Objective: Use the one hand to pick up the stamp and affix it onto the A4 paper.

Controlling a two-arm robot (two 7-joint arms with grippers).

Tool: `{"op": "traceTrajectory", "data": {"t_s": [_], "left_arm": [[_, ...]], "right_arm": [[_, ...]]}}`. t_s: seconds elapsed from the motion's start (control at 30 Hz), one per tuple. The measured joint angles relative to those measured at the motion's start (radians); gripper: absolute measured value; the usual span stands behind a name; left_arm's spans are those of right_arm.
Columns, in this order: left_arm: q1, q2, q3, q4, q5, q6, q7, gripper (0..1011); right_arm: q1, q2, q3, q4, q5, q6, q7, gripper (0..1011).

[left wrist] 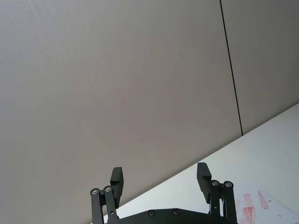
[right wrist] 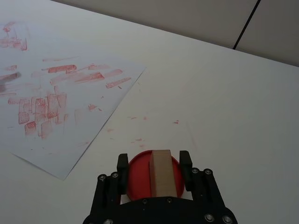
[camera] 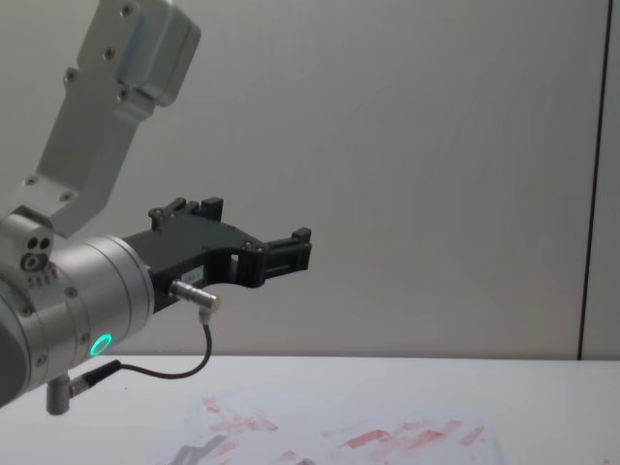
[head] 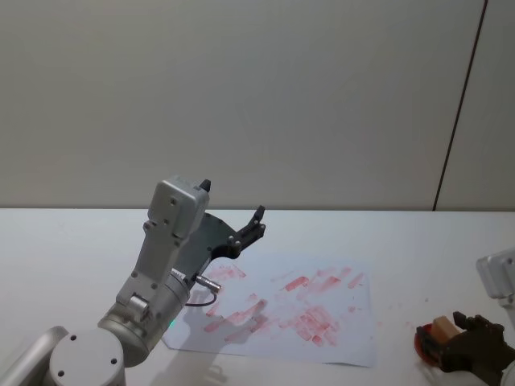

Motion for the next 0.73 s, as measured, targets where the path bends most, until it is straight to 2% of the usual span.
{"op": "traceTrajectory", "data": {"t_s": [0.03,0.13,0.2,0.23,0.43,0.73], "left_arm": [[0.0,0.0,0.0,0.0,0.0,0.0,0.0,1002],[0.0,0.0,0.0,0.0,0.0,0.0,0.0,1002],[0.0,0.0,0.0,0.0,0.0,0.0,0.0,1003],[0.0,0.0,0.0,0.0,0.0,0.0,0.0,1003],[0.0,0.0,0.0,0.0,0.0,0.0,0.0,1002],[0.0,0.0,0.0,0.0,0.0,0.0,0.0,1002]], "right_arm": [[0.0,0.0,0.0,0.0,0.0,0.0,0.0,642],[0.0,0.0,0.0,0.001,-0.002,0.0,0.0,761],[0.0,0.0,-0.001,0.002,-0.002,0.0,0.001,790],[0.0,-0.001,-0.001,0.002,-0.003,0.0,0.001,853],[0.0,-0.001,-0.001,0.003,-0.004,0.0,0.001,1001],[0.0,-0.001,-0.001,0.004,-0.005,0.0,0.002,1001]]}}
